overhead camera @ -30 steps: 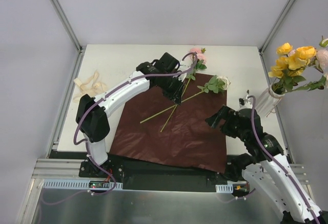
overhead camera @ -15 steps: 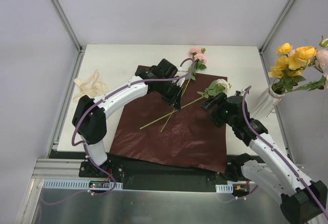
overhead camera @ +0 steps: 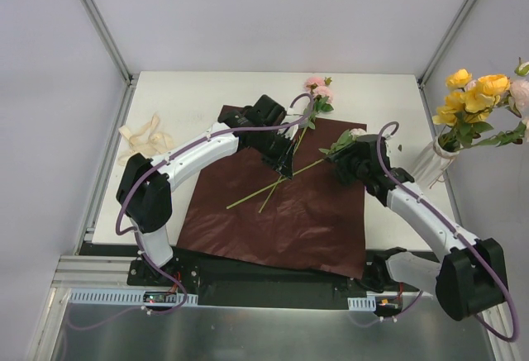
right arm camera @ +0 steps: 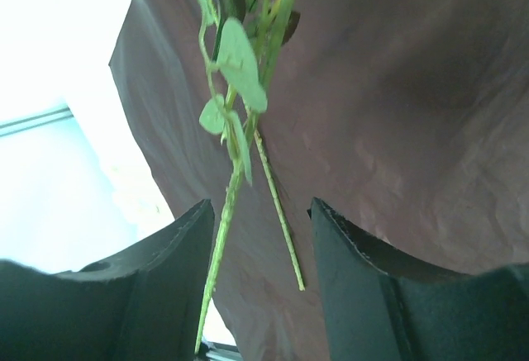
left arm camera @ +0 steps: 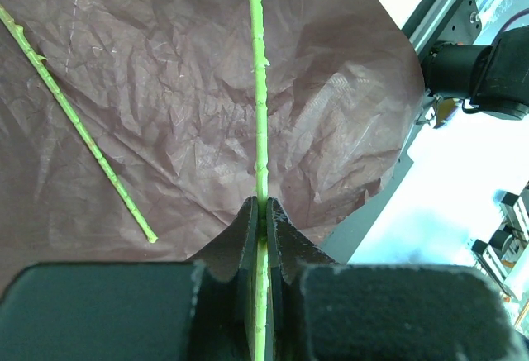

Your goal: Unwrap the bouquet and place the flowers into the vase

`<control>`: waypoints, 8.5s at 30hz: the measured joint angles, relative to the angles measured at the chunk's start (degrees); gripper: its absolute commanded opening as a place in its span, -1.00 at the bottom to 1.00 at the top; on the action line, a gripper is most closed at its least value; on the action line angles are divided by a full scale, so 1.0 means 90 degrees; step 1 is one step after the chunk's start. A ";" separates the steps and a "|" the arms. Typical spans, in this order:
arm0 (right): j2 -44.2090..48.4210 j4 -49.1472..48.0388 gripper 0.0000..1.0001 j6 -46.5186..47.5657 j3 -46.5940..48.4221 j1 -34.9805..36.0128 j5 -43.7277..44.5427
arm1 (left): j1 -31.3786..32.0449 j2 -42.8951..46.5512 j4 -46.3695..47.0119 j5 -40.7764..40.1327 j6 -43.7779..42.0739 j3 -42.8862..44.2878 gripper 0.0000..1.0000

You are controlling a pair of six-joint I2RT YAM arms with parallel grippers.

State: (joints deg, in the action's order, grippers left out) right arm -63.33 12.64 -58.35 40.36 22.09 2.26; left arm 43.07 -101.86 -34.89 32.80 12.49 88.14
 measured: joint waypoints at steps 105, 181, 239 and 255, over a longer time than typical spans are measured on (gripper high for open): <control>0.1496 -0.1938 -0.99 1.1961 0.4194 -0.1549 0.1610 | -0.1744 0.0682 0.0857 0.1477 0.0474 -0.0573 0.35; 0.3793 -0.2756 -0.99 0.9605 0.0321 -0.3104 0.1566 | -0.1651 0.0709 0.0906 0.1690 0.0578 -0.0602 0.36; 0.4403 0.3067 0.51 0.6946 0.1727 -0.3111 -0.0265 | -0.0699 -0.0160 0.0415 0.0253 0.0121 -0.0325 0.10; 0.5309 0.3878 0.52 0.5321 0.0512 -0.3111 -0.1409 | 0.0053 -0.1756 -0.0542 -0.2283 -0.0355 0.0563 -0.11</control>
State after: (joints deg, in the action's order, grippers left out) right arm -15.55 47.55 -10.46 44.97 -5.91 -10.41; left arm 43.55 -117.67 -39.77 12.25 9.30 93.21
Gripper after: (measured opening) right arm 0.762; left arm 0.472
